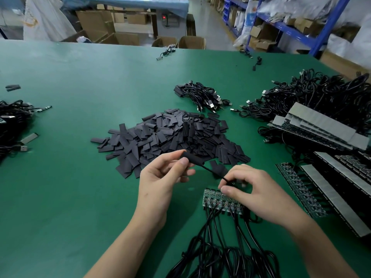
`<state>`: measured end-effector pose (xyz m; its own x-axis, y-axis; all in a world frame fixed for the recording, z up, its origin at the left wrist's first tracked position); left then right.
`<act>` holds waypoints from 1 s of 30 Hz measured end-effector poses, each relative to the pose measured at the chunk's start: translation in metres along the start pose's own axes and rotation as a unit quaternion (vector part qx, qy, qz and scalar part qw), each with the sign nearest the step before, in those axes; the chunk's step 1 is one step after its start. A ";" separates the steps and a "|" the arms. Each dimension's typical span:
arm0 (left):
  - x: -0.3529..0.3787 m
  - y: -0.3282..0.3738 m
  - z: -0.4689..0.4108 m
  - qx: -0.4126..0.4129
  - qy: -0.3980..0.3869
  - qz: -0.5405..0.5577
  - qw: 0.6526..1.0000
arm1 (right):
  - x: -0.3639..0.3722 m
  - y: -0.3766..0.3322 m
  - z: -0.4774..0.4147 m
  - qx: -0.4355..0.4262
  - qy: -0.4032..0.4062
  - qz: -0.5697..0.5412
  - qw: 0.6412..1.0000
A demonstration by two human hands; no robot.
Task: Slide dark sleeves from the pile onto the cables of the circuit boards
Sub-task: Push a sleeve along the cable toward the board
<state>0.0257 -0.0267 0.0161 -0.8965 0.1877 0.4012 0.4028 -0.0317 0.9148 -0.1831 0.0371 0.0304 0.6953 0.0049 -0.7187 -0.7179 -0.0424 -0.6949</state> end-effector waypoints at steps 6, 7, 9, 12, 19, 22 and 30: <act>-0.002 -0.004 0.000 0.044 -0.063 -0.224 0.972 | -0.027 0.003 -0.005 0.033 0.109 -0.111 0.987; -0.001 -0.005 0.002 0.065 -0.085 -0.281 0.954 | -0.032 0.002 -0.010 0.031 0.127 -0.105 0.986; 0.005 -0.006 0.004 0.114 -0.130 -0.389 0.905 | -0.043 -0.003 -0.028 0.036 0.149 -0.095 0.984; 0.012 -0.007 0.007 0.138 -0.182 -0.547 0.805 | -0.061 -0.008 -0.074 0.065 0.173 -0.069 0.980; 0.012 -0.017 0.007 0.088 -0.220 -0.582 0.778 | -0.086 -0.025 -0.211 0.101 0.224 0.031 0.969; 0.012 -0.015 0.005 0.065 -0.219 -0.516 0.825 | -0.092 -0.038 -0.263 0.112 0.235 0.068 0.963; 0.008 -0.019 0.002 -0.090 -0.225 -0.308 0.920 | -0.068 -0.046 -0.271 0.066 0.179 0.155 0.969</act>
<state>0.0116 -0.0227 0.0020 -0.7605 0.6111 -0.2196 -0.2304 0.0624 0.9711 -0.1883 -0.2323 0.1187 0.3966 -0.3349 -0.8547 -0.8758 0.1410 -0.4616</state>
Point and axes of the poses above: each hand's wrist, its own z-axis away from the middle knuckle, its own x-axis out of the palm, y = z × x, the point moved 4 cm from there along -z, towards the middle knuckle, and after that the axes turned 2 degrees about z, right-handed, at the moved point
